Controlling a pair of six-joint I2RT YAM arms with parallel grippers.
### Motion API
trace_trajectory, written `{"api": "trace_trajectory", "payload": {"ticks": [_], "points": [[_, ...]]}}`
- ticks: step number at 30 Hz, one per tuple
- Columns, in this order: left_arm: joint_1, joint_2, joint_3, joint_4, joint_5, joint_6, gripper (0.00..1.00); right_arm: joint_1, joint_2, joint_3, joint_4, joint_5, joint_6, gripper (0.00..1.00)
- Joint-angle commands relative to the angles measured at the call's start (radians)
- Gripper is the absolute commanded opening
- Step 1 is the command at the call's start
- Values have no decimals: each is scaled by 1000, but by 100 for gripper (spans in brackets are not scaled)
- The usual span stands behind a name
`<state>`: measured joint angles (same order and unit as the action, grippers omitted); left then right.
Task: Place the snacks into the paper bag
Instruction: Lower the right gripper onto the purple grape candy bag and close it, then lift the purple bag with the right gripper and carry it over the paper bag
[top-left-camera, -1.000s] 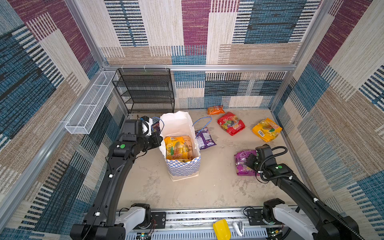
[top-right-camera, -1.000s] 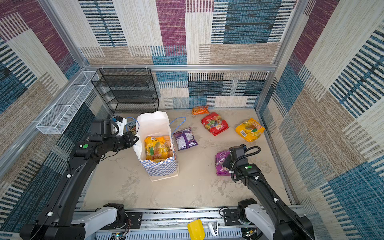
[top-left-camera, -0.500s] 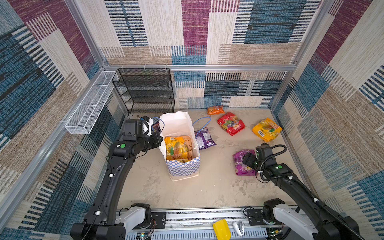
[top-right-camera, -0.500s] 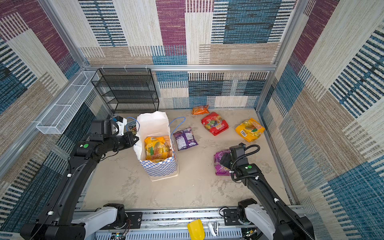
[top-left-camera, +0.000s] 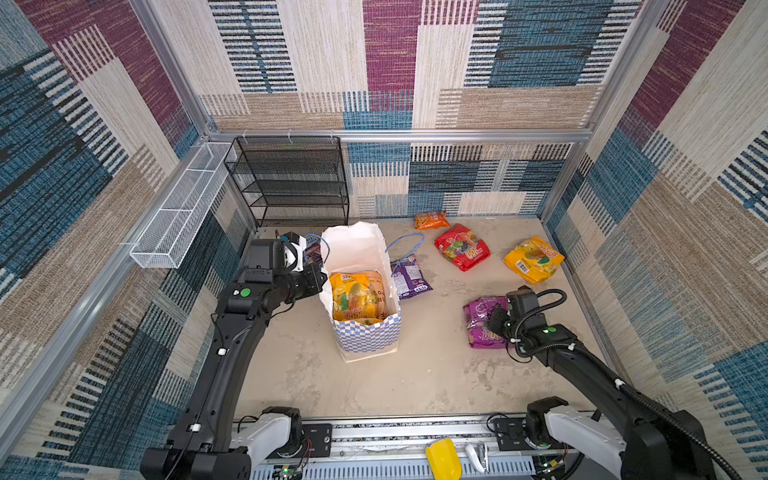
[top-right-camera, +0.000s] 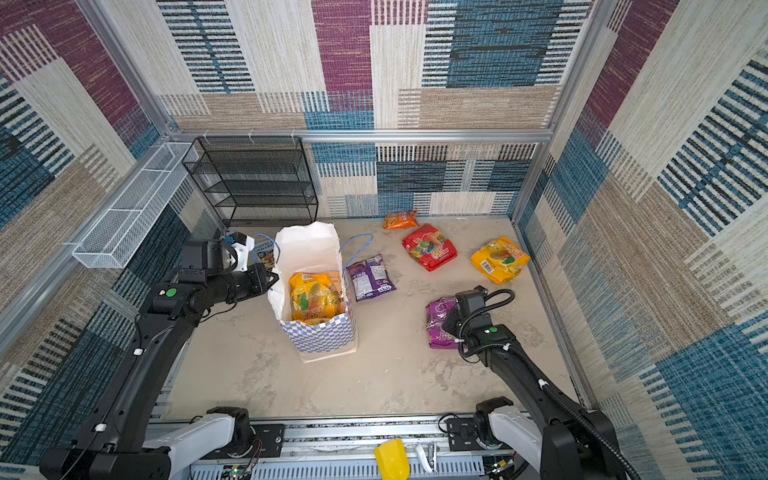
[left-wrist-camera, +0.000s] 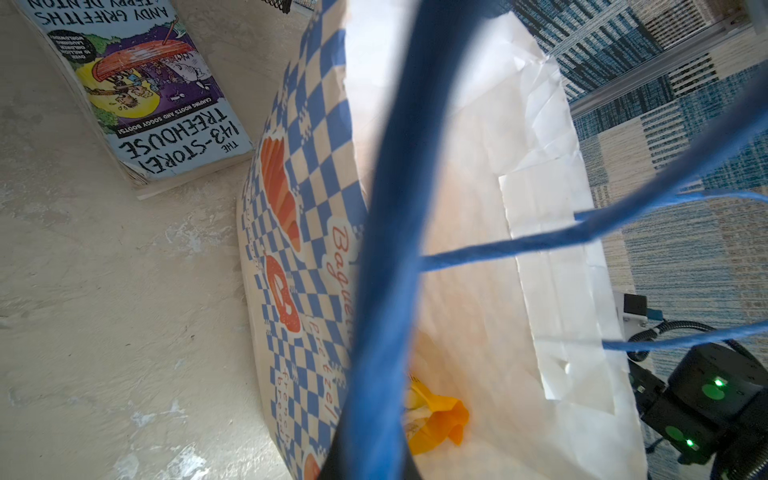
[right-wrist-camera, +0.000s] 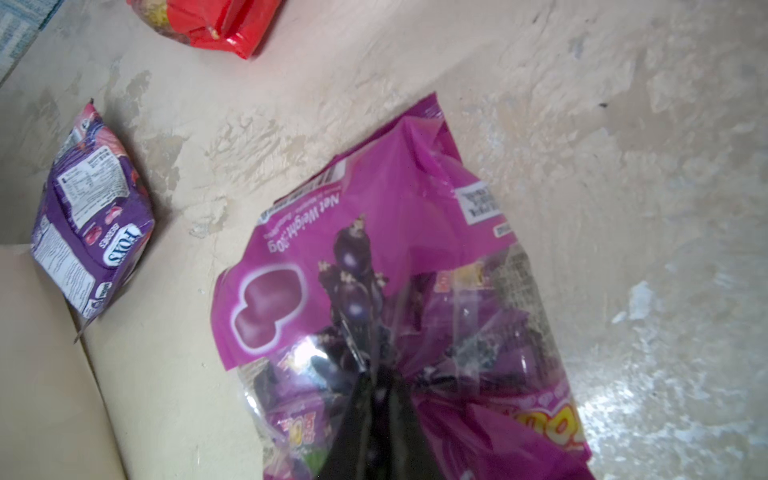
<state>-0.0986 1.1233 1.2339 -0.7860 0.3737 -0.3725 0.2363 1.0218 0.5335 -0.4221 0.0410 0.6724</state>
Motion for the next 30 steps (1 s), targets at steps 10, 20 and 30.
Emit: {"api": "trace_trajectory", "payload": {"ticks": [10, 20, 30], "points": [[0, -26, 1, 41, 30, -4, 0, 1, -83, 60, -23, -87, 22, 0], [2, -38, 1, 45, 32, -2, 0, 1, -119, 149, -18, -85, 41, 0], [4, -24, -5, 54, 57, -5, 0, 1, -157, 269, 33, -80, 63, 0]]}}
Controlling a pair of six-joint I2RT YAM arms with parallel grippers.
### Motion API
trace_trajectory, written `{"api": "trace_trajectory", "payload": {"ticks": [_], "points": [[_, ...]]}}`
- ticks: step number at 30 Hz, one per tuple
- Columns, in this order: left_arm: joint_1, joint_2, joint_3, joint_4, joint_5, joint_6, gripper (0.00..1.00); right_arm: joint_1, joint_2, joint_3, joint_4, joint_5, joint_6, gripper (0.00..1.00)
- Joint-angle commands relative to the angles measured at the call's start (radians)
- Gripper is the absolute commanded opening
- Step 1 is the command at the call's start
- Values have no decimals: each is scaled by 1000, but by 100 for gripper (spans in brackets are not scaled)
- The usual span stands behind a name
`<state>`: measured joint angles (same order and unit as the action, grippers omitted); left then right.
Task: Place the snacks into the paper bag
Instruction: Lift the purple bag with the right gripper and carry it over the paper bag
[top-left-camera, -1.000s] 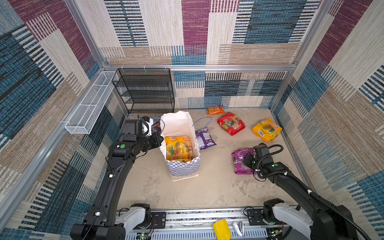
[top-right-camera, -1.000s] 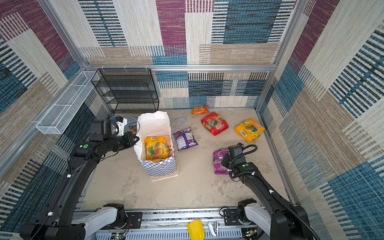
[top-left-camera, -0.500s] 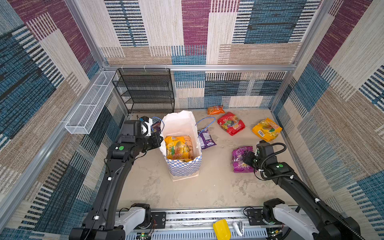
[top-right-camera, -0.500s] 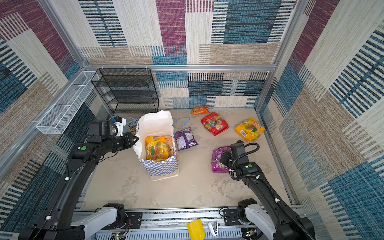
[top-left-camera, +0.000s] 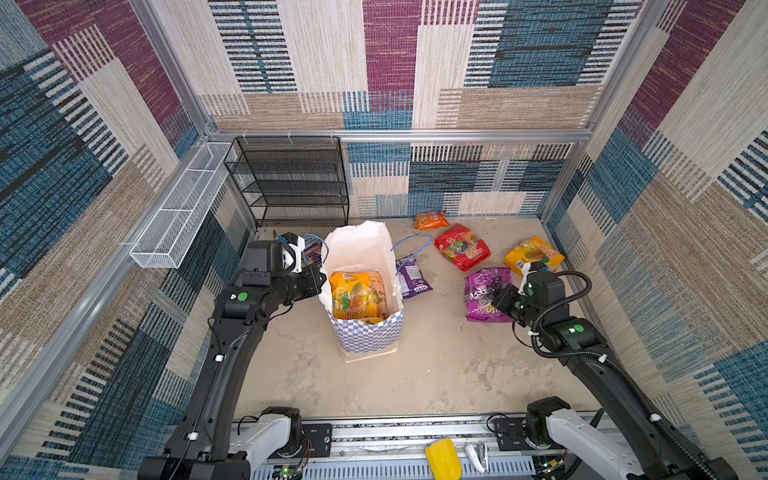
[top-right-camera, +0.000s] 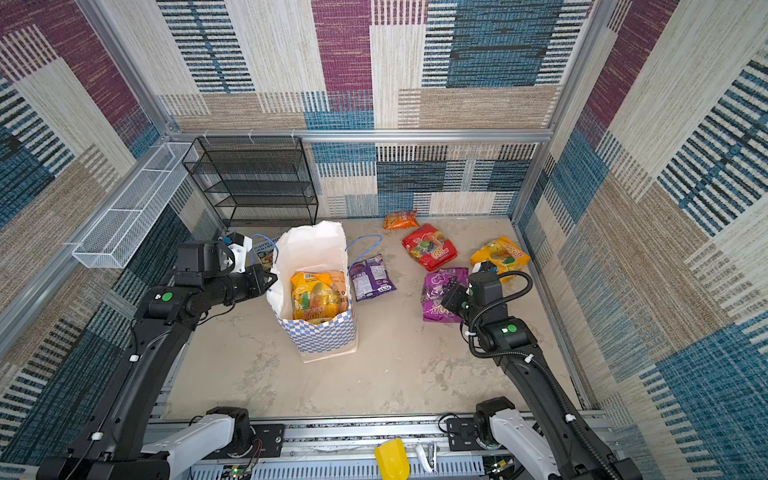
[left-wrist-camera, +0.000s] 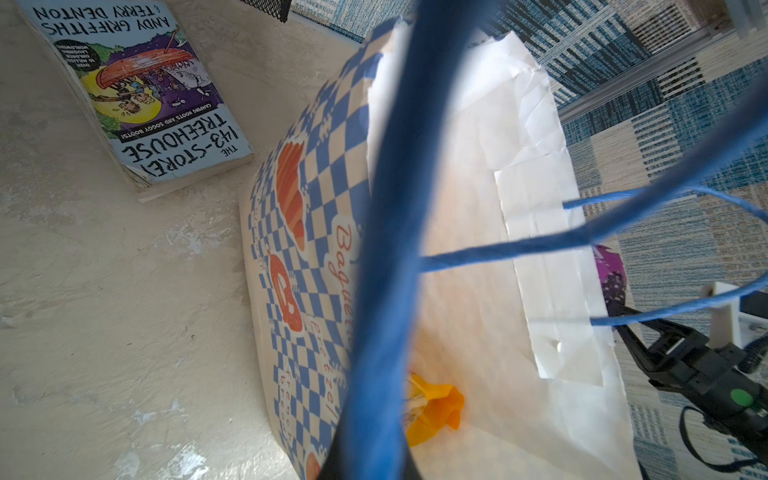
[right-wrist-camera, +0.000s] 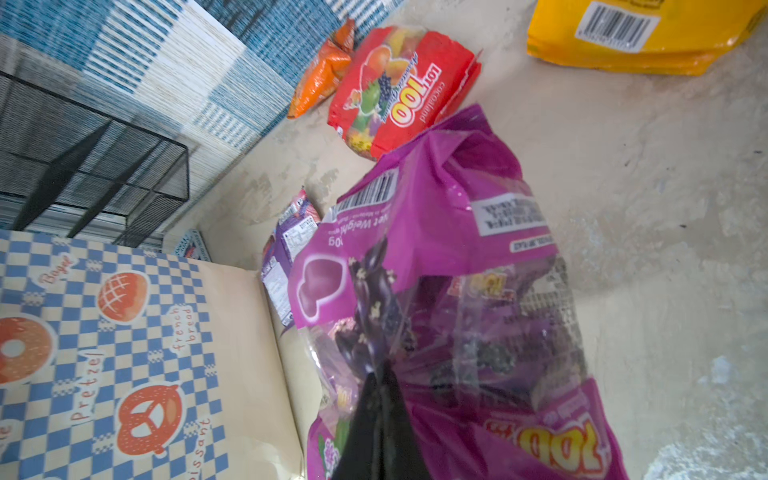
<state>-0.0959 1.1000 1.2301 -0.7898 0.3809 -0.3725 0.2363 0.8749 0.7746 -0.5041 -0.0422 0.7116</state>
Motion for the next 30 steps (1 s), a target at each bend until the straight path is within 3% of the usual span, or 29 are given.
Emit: {"api": "trace_trajectory", "payload": {"ticks": [1, 6, 13, 20, 30], "points": [[1, -1, -1, 57, 55, -5, 0, 2, -5, 42, 119, -2, 26, 0], [0, -17, -3, 61, 47, -9, 0, 3, 35, 139, 146, -31, 18, 0], [1, -17, -3, 60, 39, -8, 0, 52, 200, 404, 140, -24, -12, 0], [-1, -16, -7, 63, 47, -13, 0, 205, 400, 738, 110, 42, -51, 0], [1, -2, -7, 65, 56, -14, 0, 430, 684, 1173, 64, 33, -102, 0]]}}
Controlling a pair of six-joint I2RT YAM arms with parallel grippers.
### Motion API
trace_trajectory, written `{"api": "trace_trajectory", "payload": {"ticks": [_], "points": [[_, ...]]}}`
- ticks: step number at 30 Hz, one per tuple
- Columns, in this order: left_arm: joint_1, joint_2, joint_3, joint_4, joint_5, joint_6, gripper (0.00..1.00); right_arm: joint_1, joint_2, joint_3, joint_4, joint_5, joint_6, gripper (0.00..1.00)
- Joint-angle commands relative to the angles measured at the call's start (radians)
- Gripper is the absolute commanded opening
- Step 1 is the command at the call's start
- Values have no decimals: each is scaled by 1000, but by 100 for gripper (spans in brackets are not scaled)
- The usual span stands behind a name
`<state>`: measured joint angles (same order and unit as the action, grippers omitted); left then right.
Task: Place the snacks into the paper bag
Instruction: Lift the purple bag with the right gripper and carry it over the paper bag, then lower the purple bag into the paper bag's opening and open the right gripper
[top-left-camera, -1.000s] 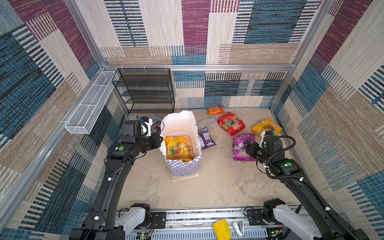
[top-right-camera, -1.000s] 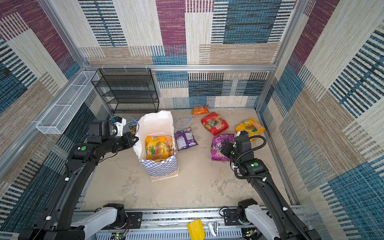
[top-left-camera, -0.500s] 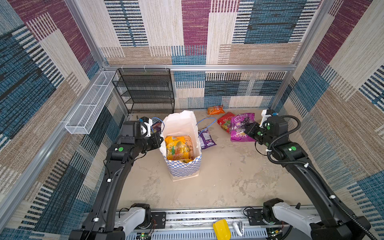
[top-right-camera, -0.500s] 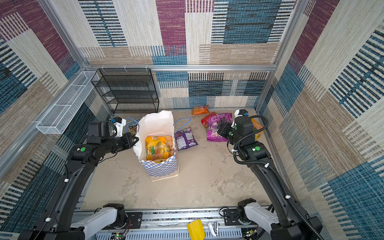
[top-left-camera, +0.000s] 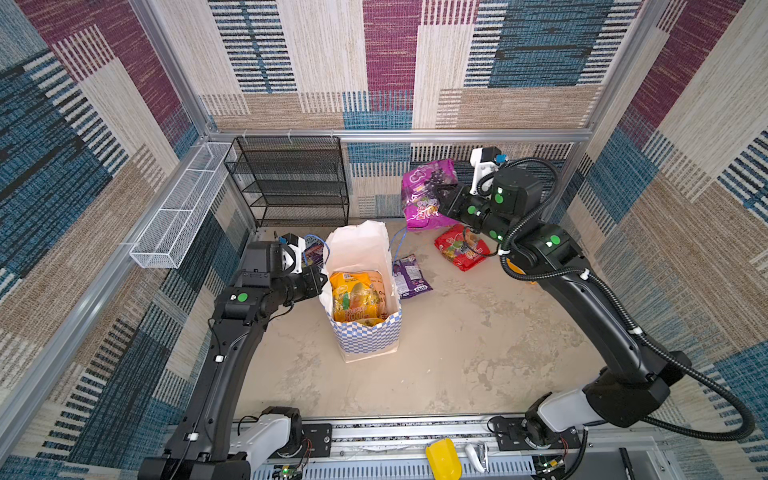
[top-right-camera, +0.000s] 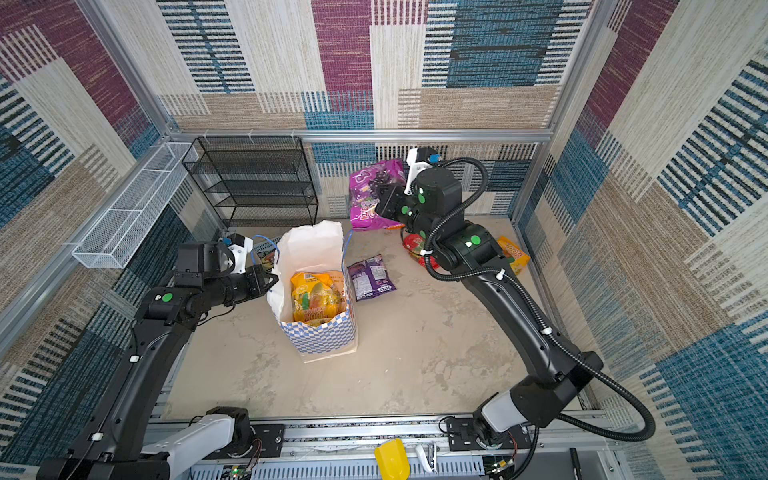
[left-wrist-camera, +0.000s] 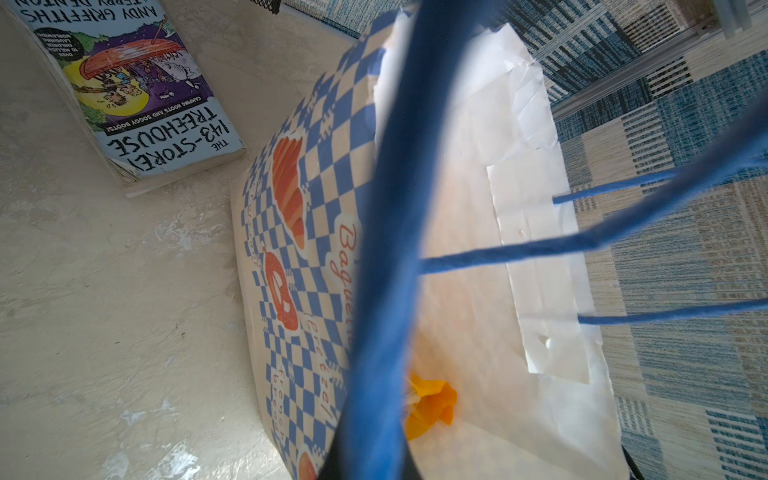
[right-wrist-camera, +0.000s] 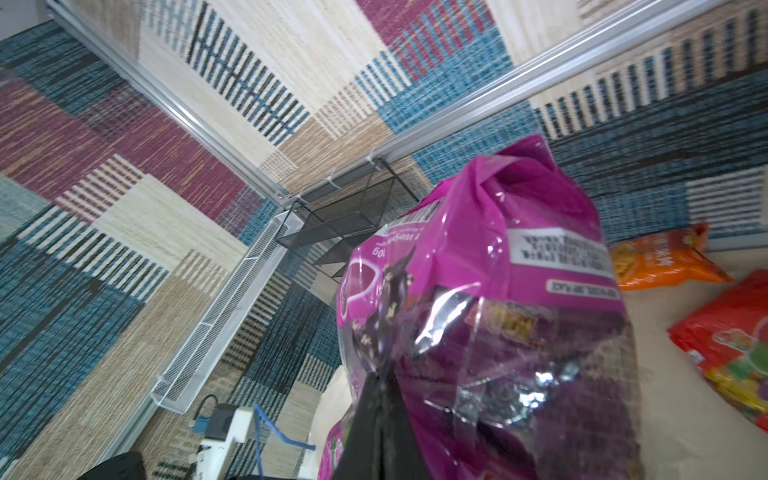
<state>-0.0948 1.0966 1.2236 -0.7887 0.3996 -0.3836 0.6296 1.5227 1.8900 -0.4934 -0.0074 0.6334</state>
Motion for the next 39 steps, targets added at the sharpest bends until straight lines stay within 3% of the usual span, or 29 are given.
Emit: {"api": "trace_trajectory", "payload": {"ticks": [1, 14, 20, 26, 39], "points": [[-1, 3, 0, 63, 45, -7, 0, 59, 61, 83, 49, -11, -23, 0], [-1, 8, -1, 65, 45, -6, 0, 222, 291, 411, 1, 21, -50, 0], [0, 6, -3, 65, 36, -4, 0, 226, 419, 709, -108, 32, -64, 0], [-2, 0, -2, 66, 39, -6, 0, 229, 332, 418, -6, 0, -40, 0], [3, -48, -8, 69, -32, -12, 0, 229, 304, 128, 0, 14, -25, 0]]}}
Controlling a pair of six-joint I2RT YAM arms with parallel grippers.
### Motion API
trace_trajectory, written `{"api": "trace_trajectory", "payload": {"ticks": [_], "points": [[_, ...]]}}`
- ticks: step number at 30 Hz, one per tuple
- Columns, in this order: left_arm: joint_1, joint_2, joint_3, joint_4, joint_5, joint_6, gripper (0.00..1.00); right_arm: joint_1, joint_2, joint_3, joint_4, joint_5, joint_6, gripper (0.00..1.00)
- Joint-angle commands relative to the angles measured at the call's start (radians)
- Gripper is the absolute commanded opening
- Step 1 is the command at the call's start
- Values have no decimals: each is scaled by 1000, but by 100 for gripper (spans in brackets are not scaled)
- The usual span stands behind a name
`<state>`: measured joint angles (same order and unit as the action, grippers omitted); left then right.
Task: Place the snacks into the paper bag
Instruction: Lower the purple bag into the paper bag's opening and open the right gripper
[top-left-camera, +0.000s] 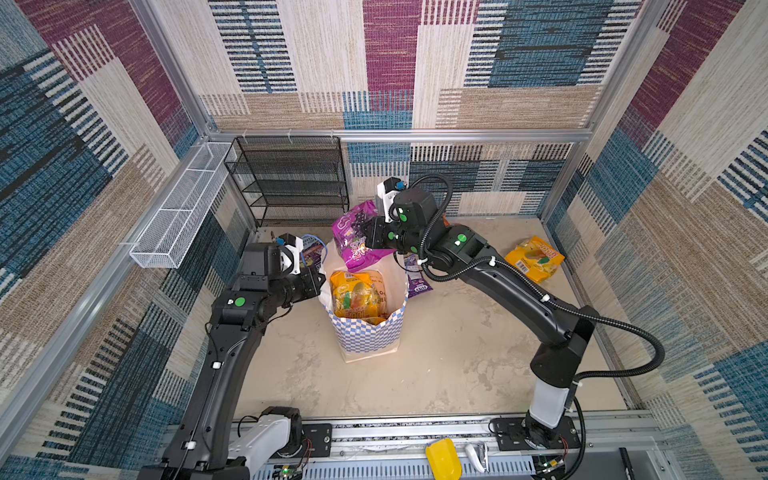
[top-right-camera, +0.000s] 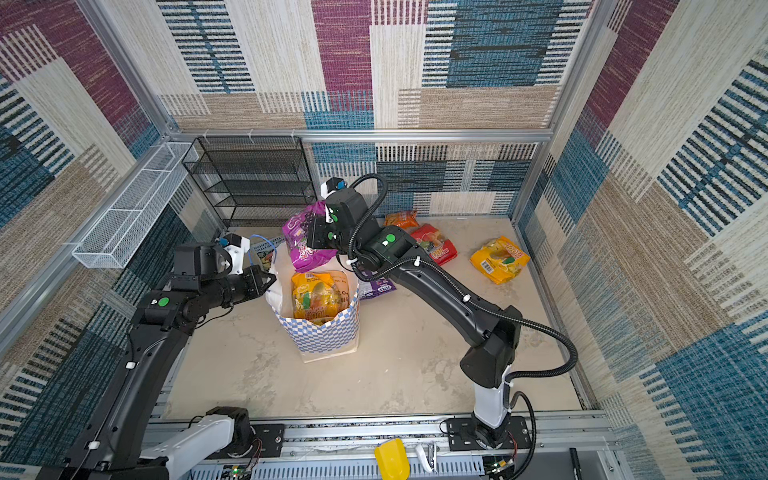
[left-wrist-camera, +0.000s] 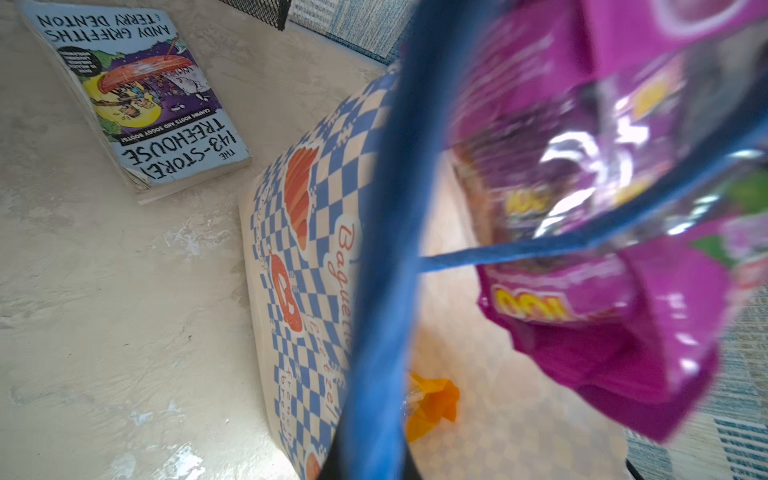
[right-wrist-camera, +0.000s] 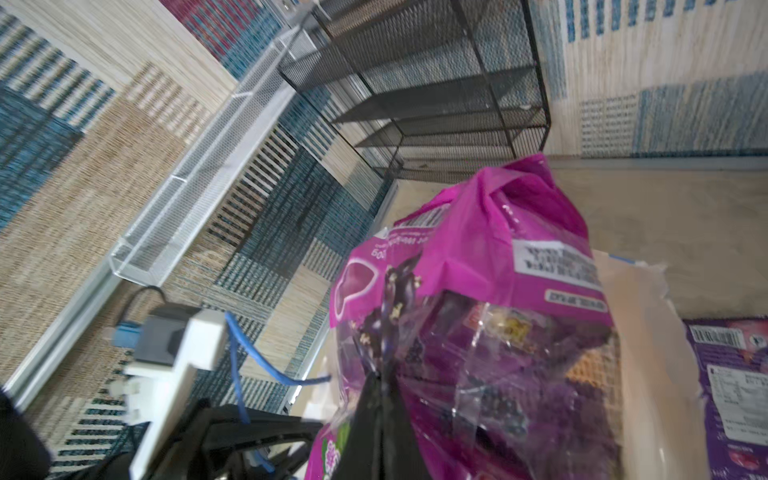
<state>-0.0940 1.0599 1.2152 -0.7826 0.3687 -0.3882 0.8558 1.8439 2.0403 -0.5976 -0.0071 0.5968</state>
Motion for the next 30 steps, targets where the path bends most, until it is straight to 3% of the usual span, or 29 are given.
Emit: {"api": "trace_trajectory", "payload": {"ticks": [1, 17, 30], "points": [[2, -14, 0, 65, -3, -9, 0, 3, -16, -34, 105, 16, 17, 0], [23, 14, -6, 67, 24, -22, 0, 14, -101, -272, 253, -7, 67, 0], [23, 20, -7, 75, 41, -21, 0, 16, 57, -177, 275, -37, 80, 0]]}}
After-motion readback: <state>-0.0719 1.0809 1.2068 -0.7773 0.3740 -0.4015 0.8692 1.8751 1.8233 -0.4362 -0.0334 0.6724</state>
